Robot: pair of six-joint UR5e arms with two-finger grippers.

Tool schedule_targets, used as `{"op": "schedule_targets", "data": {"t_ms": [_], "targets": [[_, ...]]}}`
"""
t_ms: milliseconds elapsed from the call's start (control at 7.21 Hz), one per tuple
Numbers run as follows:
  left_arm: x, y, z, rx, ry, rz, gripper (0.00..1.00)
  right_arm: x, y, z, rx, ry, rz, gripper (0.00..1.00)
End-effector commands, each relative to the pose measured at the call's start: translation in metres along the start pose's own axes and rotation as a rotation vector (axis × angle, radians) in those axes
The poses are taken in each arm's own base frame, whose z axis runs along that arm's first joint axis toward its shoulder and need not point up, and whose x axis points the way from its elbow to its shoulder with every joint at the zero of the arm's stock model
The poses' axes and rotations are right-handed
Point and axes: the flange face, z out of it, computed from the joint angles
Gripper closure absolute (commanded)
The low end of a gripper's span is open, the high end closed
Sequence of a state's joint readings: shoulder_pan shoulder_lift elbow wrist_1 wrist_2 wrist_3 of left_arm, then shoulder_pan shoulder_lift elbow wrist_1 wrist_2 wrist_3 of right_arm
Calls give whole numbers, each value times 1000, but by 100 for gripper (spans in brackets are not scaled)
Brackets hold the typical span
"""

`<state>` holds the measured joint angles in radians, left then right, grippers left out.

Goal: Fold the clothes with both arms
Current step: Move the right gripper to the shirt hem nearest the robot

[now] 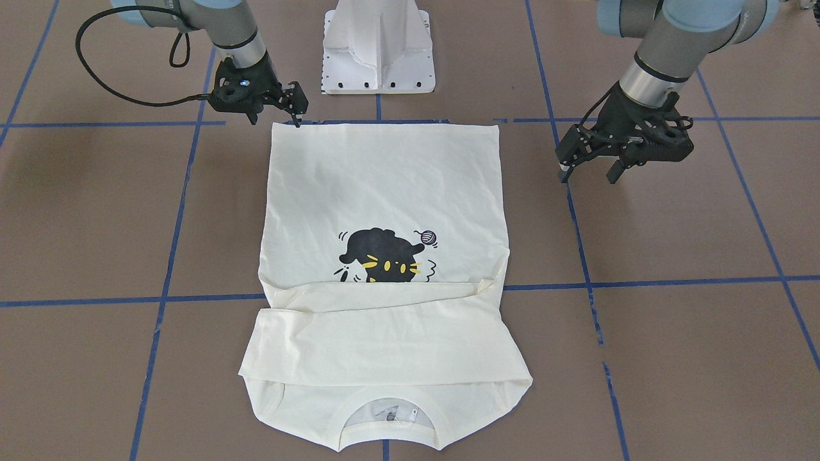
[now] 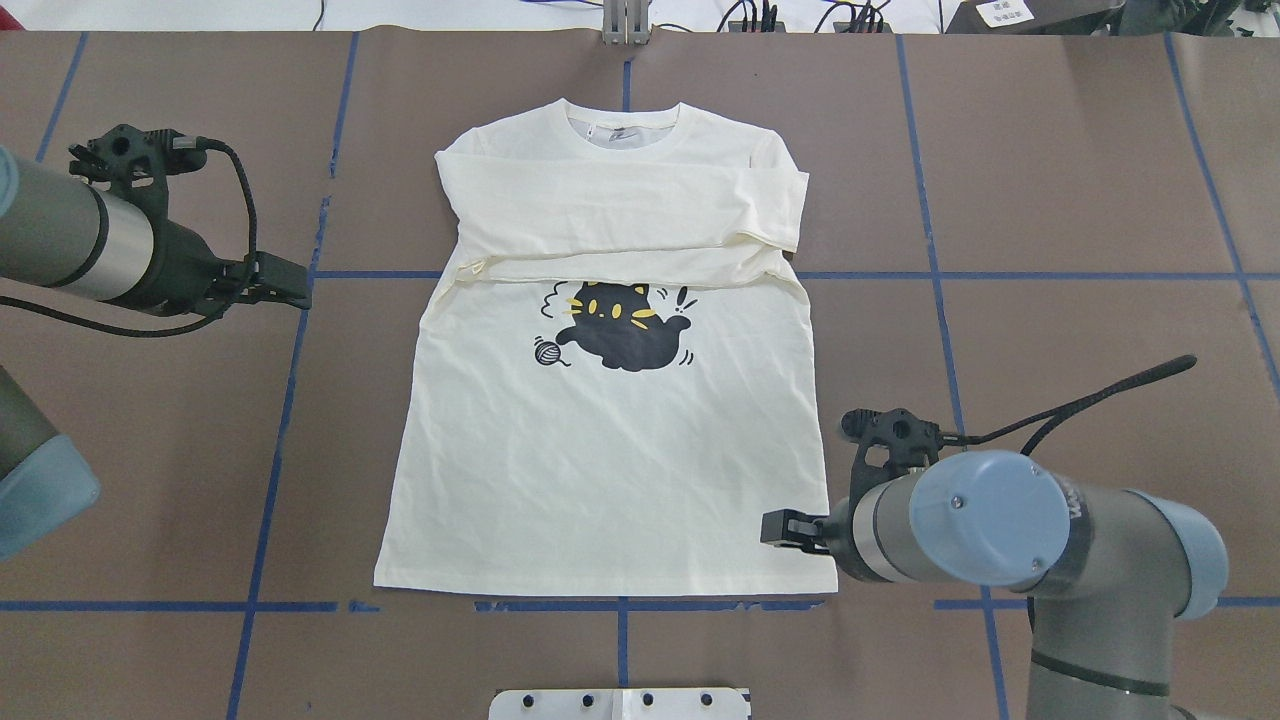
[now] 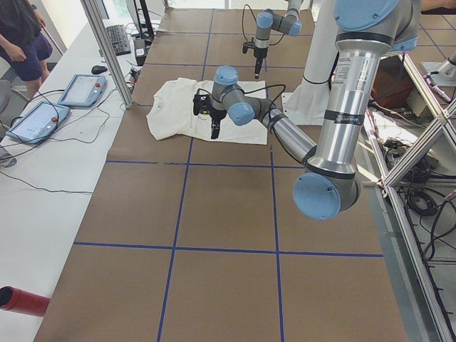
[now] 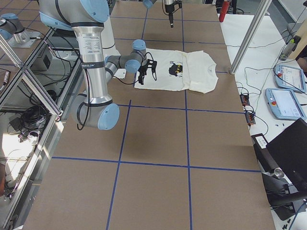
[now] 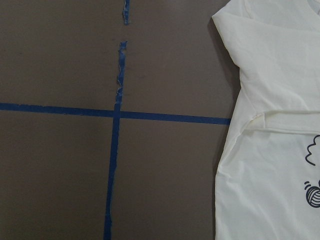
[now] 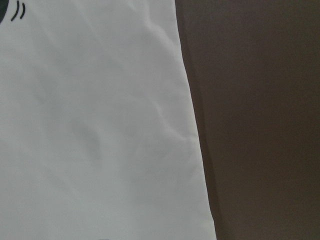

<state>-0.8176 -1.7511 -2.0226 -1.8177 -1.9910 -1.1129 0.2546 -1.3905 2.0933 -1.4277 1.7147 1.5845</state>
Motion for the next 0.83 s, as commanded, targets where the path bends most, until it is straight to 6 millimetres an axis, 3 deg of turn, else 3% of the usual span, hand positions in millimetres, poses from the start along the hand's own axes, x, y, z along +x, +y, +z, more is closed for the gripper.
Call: {"op": "schedule_targets", "data": {"t_ms": [0,416,693], "targets": [[3,1,1,9,-2,-2,0,3,21,29,-9,13,33,0],[8,2,1,9,4,0,0,37,18,44,-16,41,35,0],[9,3,1,8,6,1,0,34,19,44,-19,37,35,3]]}}
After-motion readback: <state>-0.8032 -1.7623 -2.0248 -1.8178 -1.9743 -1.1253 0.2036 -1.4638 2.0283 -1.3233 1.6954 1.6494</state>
